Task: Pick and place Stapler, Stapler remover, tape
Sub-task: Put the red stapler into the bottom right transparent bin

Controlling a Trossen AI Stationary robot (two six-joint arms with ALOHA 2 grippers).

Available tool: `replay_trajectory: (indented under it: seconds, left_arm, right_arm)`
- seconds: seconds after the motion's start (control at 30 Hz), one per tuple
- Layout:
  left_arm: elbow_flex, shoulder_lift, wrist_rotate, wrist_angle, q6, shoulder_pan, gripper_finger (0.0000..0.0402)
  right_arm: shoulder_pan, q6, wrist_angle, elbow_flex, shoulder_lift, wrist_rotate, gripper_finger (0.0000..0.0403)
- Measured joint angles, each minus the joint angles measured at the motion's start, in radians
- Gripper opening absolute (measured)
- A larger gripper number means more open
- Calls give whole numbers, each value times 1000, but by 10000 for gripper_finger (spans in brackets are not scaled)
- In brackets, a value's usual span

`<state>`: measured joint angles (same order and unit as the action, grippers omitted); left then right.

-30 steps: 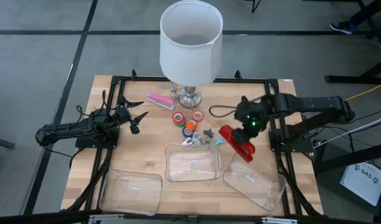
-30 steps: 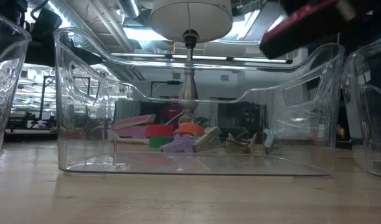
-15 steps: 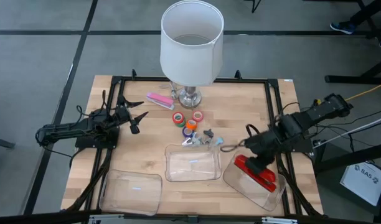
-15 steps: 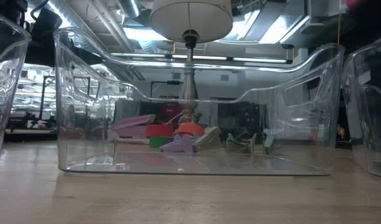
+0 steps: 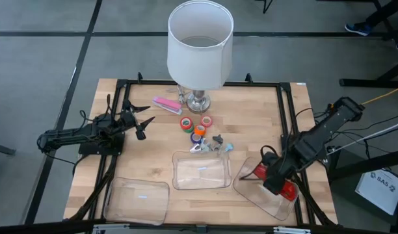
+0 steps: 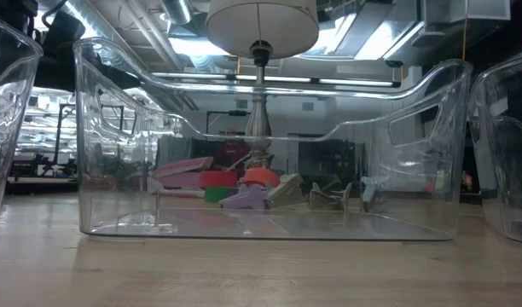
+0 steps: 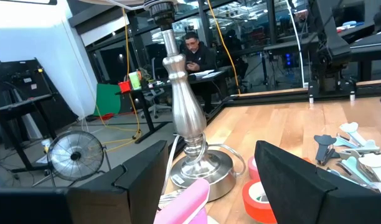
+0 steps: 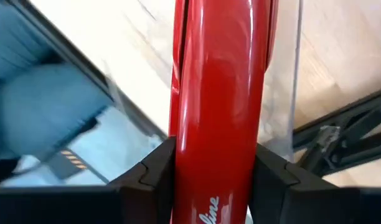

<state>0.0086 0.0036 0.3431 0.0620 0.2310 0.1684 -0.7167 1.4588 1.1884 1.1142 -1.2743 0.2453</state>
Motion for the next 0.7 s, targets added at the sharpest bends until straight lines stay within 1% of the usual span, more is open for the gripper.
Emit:
replay_trajectory:
  seconds: [0.1,0.33,0.47,0.7]
  left_arm:
    - [0,0,0,0,0,0,239]
    - [0,0,0,0,0,0,239]
    - [0,0,0,0,0,0,239]
    - [0,0,0,0,0,0,239]
  right_arm:
    - [-18,-1,-15,-56,-14,-2,143]
    - [-36,-1,-161,-160,-21,-75,143]
    - [-35,-1,-212,-215,-21,-121,143]
    - [-35,-46,-361,-341,-21,-130,143]
